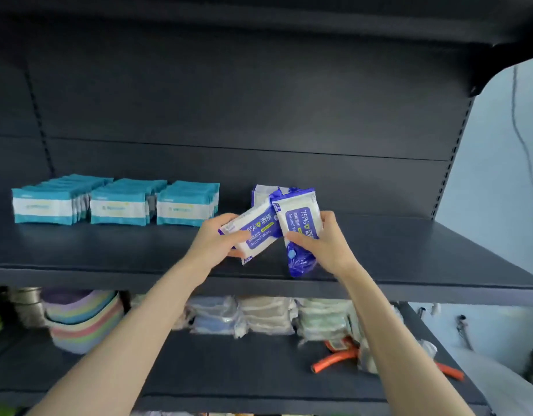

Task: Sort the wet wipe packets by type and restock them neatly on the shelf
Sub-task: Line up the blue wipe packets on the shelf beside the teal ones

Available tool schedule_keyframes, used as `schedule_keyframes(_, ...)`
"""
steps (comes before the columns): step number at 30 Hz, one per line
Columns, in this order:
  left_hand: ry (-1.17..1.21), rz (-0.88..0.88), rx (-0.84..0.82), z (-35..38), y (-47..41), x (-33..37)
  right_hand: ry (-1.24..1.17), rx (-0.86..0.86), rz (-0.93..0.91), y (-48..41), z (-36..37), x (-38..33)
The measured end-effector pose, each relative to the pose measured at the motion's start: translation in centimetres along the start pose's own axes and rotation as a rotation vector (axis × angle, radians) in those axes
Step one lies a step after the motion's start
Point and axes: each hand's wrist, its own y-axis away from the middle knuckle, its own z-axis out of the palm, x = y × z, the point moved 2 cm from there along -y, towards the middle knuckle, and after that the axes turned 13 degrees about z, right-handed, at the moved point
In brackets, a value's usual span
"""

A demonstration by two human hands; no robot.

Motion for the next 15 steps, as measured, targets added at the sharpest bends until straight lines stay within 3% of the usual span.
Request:
schedule_keyframes(8,-0.295,0.021,-0.017,1.0,-12.7,-6.3,0.233,0.009,0.02,-12.6,-2.8,0.5)
schedule_keyframes(15,-0.358,0.068,-0.096,1.8,-17.8,-10.4,0.423,0.034,0.005,-18.2,-2.7,0.9)
